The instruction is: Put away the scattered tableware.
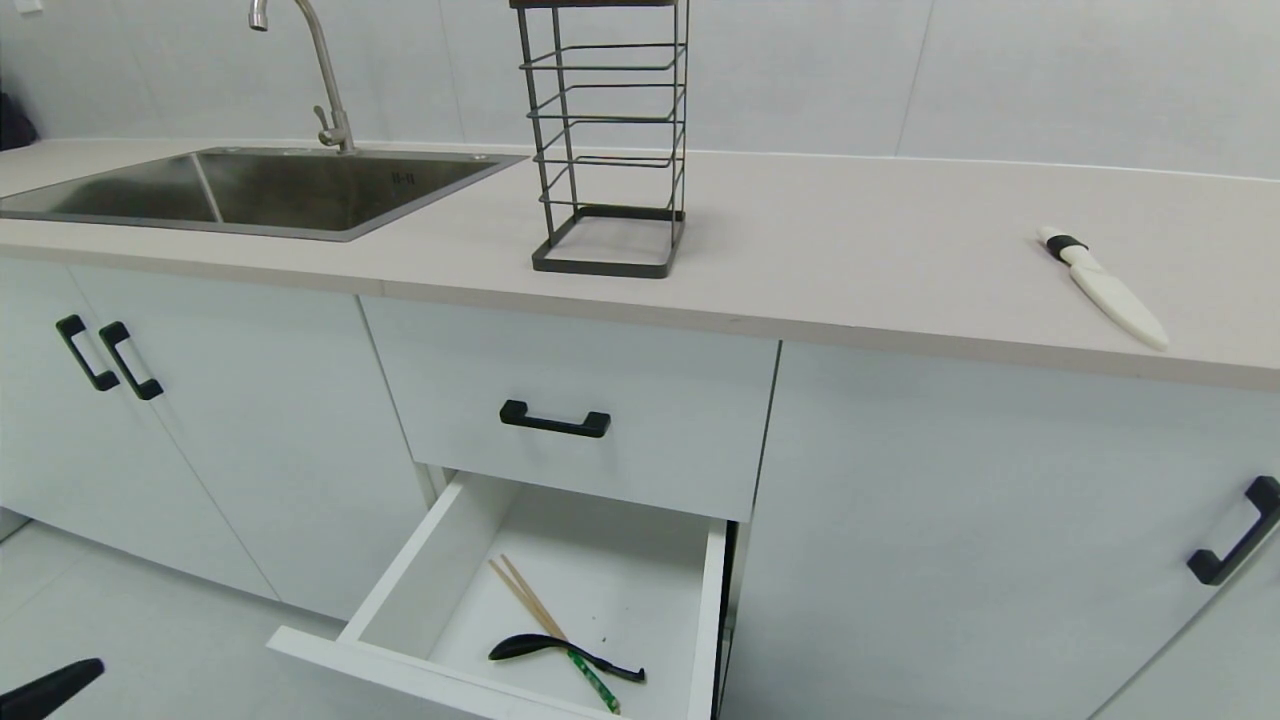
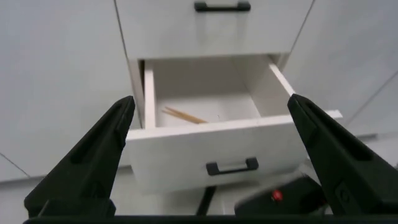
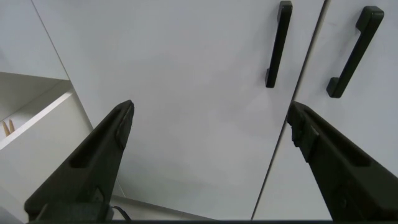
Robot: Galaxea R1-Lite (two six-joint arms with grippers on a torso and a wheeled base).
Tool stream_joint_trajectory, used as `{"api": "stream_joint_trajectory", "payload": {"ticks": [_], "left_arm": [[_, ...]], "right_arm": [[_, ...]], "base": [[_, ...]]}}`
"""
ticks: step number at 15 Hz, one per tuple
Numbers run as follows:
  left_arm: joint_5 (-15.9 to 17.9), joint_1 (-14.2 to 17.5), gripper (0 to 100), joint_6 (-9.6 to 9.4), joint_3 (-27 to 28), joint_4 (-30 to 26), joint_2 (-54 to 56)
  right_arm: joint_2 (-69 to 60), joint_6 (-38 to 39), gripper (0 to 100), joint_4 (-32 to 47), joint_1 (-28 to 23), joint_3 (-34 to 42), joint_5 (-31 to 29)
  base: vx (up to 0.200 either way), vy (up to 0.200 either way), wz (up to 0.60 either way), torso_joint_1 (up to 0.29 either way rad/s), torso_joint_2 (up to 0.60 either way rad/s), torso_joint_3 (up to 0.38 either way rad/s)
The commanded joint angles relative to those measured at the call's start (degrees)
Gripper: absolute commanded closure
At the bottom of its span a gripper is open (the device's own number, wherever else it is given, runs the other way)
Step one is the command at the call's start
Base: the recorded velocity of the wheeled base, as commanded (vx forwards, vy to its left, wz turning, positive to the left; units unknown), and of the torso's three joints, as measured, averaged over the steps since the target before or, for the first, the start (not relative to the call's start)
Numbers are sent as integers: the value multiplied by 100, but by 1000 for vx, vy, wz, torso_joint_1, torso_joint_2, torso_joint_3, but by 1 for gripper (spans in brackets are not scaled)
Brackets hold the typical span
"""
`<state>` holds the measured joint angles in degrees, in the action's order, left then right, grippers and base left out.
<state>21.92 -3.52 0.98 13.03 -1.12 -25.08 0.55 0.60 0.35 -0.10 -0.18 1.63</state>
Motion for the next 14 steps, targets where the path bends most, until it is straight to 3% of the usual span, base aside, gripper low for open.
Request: {"api": "stream_joint_trajectory", "payload": {"ticks": [1, 2, 3, 5, 8, 9, 10, 12, 14], "left_arm": [[84, -201, 0, -1, -29, 24, -1808], [84, -237, 0, -1, -29, 33, -1887], [84, -483, 0, -1, -29, 59, -2432], [102, -544, 0, -27, -29, 51, -2924], [102, -658, 0, -212, -29, 42, -3390], [93, -650, 0, -308, -29, 42, -3557], [93, -632, 0, -634, -29, 51, -3882], [84, -588, 0, -985, -73, 42, -4181], [93, -500, 0, -1012, -64, 59, -4383]], "right_arm": [[24, 2, 0, 0, 1, 1, 4], [24, 2, 0, 0, 1, 1, 4], [24, 2, 0, 0, 1, 1, 4], [24, 2, 0, 0, 1, 1, 4], [24, 2, 0, 0, 1, 1, 4], [24, 2, 0, 0, 1, 1, 4], [24, 2, 0, 0, 1, 1, 4], [24, 2, 0, 0, 1, 1, 4], [24, 2, 0, 0, 1, 1, 4]], "base": [[0, 0, 0, 0, 0, 0], [0, 0, 0, 0, 0, 0], [0, 0, 0, 0, 0, 0], [0, 0, 0, 0, 0, 0], [0, 0, 0, 0, 0, 0], [0, 0, 0, 0, 0, 0], [0, 0, 0, 0, 0, 0], [0, 0, 0, 0, 0, 0], [0, 0, 0, 0, 0, 0]]}}
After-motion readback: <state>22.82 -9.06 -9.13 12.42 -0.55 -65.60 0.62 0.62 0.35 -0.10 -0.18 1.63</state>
